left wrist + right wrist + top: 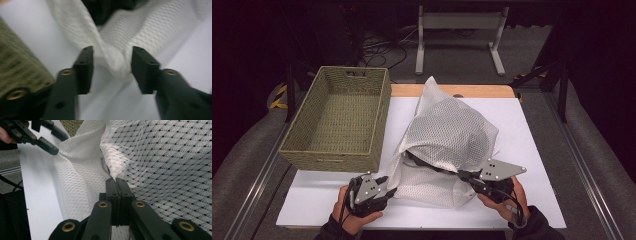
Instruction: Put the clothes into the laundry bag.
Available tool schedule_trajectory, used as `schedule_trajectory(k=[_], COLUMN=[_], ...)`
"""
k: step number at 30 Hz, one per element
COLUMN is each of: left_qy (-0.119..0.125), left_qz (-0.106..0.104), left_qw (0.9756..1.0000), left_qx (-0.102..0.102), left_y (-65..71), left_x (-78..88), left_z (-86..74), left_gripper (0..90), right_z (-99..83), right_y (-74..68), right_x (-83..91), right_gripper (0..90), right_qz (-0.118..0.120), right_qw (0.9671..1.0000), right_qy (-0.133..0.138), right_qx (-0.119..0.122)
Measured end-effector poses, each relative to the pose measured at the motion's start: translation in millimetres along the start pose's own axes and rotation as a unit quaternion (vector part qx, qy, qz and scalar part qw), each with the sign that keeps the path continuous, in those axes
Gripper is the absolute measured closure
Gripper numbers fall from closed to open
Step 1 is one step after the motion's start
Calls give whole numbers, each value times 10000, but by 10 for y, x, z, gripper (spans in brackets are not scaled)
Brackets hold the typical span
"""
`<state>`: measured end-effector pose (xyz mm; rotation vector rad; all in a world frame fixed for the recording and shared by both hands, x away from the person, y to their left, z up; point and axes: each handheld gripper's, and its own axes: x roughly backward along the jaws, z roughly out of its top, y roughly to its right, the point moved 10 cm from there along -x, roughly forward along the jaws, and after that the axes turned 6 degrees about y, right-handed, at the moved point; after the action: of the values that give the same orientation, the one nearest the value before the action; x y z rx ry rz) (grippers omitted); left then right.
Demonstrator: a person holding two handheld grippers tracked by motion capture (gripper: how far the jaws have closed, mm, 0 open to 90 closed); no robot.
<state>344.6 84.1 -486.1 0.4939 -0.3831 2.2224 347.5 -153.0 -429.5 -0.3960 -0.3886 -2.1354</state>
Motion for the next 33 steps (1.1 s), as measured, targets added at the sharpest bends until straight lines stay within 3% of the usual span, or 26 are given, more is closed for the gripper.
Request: schedule_trajectory(k=[3, 7, 9, 10, 12, 15, 17, 19, 21, 22, 26, 33], left_qy=[-22, -141, -262, -262, -434, -565, -586, -580, -541, -541, -334, -359], left_qz=[23, 213, 384, 384, 395, 460, 434, 300, 239, 239, -2, -355], left_qw=[10000, 9984, 9962, 9962, 9970, 9962, 9967, 9976, 9981, 9981, 9989, 9985], left_qx=[79, 496, 731, 731, 506, 467, 349, 223, 190, 190, 329, 197], left_y=[-63, -165, -193, -193, -164, -195, -221, -244, -272, -272, -292, -246], left_x=[-79, -292, -423, -423, -572, -665, -693, -649, -562, -562, -307, -40], left_z=[51, 45, 56, 56, 76, 65, 61, 49, 46, 46, 23, -154], left_gripper=[451, 355, 361, 371, 379, 393, 525, 766, 877, 880, 883, 871], right_z=[28, 33, 21, 21, 9, -10, -26, -38, -48, -48, -71, -76], right_y=[17, 7, -11, -11, -6, 10, 22, 35, 48, 48, 102, 172], right_x=[52, 77, 73, 73, 85, 107, 108, 94, 79, 79, 50, 40], right_gripper=[895, 895, 895, 895, 895, 895, 895, 894, 894, 894, 894, 894], right_qz=[-17, 11, 35, 35, 23, 17, 15, -20, -71, -71, -187, -274], right_qw=[10000, 9999, 10000, 10000, 9999, 10000, 10000, 10000, 10000, 10000, 9998, 9996], right_qy=[85, 108, 80, 80, 73, 81, 70, 52, 37, 37, 17, 42], right_qx=[-17, -1, 40, 40, 74, 11, -6, 20, 40, 40, -26, -105])
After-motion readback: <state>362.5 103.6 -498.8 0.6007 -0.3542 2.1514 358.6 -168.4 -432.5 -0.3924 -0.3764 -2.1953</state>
